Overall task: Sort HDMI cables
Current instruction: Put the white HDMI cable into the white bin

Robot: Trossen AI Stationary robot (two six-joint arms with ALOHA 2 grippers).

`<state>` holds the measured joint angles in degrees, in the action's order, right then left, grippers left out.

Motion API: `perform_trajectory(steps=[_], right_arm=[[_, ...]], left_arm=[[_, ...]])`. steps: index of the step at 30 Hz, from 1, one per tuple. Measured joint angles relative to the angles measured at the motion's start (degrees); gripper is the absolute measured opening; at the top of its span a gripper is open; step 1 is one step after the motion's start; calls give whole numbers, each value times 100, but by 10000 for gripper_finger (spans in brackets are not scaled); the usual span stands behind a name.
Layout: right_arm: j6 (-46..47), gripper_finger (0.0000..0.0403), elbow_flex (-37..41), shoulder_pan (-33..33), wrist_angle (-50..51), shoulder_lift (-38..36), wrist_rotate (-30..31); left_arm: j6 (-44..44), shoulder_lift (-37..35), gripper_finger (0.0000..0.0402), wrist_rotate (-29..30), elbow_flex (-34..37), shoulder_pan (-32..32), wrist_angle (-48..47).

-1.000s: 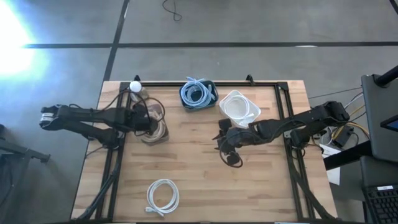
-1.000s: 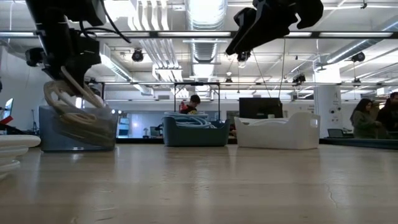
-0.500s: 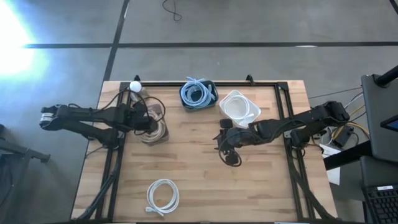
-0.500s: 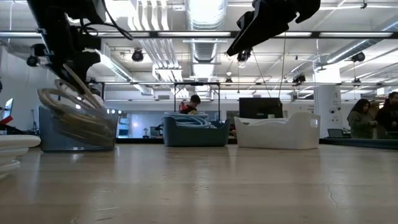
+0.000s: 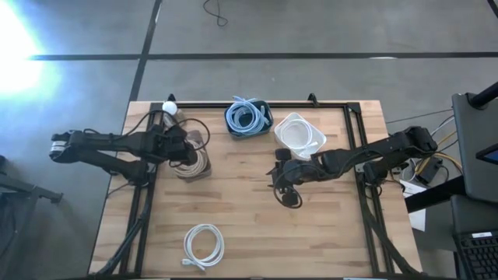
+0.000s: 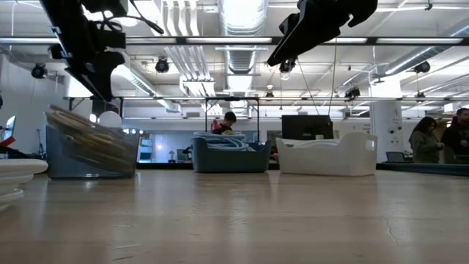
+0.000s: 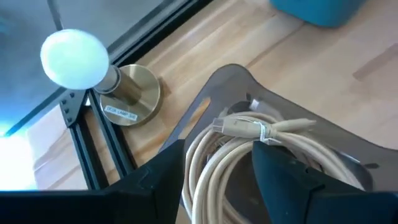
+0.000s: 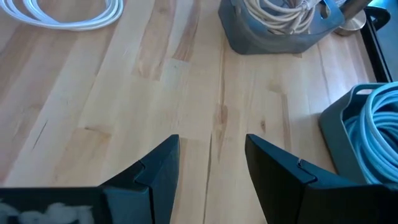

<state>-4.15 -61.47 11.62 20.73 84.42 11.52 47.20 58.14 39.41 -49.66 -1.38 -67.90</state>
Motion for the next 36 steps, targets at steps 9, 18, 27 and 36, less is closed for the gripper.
perform_trajectory(steps=[9,18,27,36], right_arm=[[184,180,0,-2,-2,2,1],[162,180,0,-2,1,2,3],[159,180,4,-4,2,2,3],[-402,180,4,-4,2,2,14]], left_arm=[[-2349,48,187,-1975,10,323,2665],[-3971,621,181,-3805,19,1279,4513],[-3251,1969,179,-4469,25,2006,4549],[-2579,3040,174,-5416,30,2300,4804]])
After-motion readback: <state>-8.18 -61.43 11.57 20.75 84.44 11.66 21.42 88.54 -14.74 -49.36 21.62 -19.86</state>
